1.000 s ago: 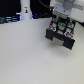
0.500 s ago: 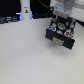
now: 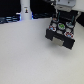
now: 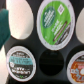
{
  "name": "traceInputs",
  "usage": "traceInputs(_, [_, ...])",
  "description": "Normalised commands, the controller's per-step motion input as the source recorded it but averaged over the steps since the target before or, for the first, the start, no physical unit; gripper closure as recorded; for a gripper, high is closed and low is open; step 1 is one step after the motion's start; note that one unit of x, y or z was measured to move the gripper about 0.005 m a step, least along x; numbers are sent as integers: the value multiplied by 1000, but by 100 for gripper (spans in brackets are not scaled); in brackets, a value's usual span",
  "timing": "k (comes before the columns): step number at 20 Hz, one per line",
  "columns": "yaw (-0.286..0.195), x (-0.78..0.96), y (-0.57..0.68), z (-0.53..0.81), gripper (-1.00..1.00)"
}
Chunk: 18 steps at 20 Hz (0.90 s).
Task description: Open the kcup holder, insert the kcup into the holder, and close the kcup holder
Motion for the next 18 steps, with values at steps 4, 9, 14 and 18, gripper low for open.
traceInputs(4, [45, 565, -391, 224, -100])
traceInputs(9, [16, 636, -390, 198, -100])
traceInputs(14, [19, 642, -356, 112, -100])
traceInputs(18, [13, 665, -285, -32, -100])
